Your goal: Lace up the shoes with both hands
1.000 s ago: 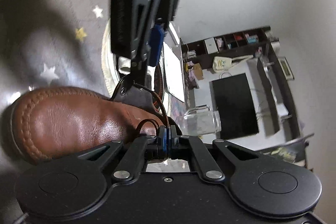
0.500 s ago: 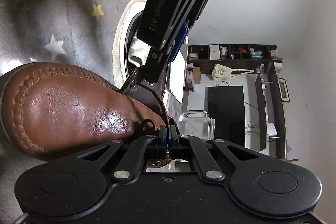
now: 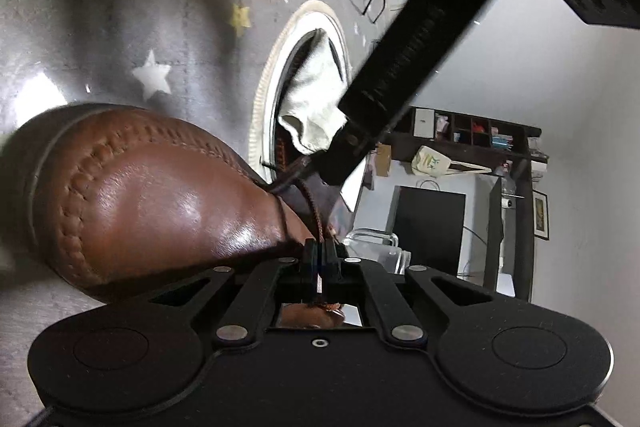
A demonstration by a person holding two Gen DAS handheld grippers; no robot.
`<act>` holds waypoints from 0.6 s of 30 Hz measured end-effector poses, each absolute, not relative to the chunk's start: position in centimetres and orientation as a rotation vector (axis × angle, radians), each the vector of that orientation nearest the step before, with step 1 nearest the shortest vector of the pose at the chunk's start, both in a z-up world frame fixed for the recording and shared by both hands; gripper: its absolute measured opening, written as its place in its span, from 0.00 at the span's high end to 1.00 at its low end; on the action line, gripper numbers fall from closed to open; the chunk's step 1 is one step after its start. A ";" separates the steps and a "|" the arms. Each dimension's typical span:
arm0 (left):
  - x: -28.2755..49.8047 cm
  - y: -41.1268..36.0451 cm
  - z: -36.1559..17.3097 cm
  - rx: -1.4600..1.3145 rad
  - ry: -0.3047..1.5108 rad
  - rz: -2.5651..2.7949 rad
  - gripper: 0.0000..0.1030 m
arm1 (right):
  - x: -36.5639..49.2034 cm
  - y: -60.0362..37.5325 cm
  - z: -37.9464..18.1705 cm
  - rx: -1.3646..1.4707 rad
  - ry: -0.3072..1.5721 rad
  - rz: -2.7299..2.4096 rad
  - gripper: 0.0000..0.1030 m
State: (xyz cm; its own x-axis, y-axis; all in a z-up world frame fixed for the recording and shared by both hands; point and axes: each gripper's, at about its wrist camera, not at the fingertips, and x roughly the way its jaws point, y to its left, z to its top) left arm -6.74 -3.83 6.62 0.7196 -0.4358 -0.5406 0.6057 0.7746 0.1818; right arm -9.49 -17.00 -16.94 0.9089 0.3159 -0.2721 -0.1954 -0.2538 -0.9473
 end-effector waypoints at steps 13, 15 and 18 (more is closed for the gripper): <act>-8.8 -5.6 5.7 0.553 0.471 -0.668 0.61 | -10.7 -17.6 -17.2 -1.722 -0.057 0.521 0.98; -8.8 -6.3 5.2 0.602 0.467 -0.678 0.64 | -10.7 -17.6 -17.1 -1.717 -0.058 0.522 0.98; -8.6 -7.5 4.6 0.684 0.449 -0.690 0.71 | -10.8 -17.6 -17.0 -1.710 -0.058 0.523 0.98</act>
State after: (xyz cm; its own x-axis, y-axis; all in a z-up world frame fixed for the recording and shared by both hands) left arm -8.64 -7.46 4.61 0.6924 -0.4262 -0.5822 0.7049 0.5716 0.4199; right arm -10.76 -17.61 -17.01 0.8947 0.3228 -0.3086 -0.2480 -0.2155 -0.9445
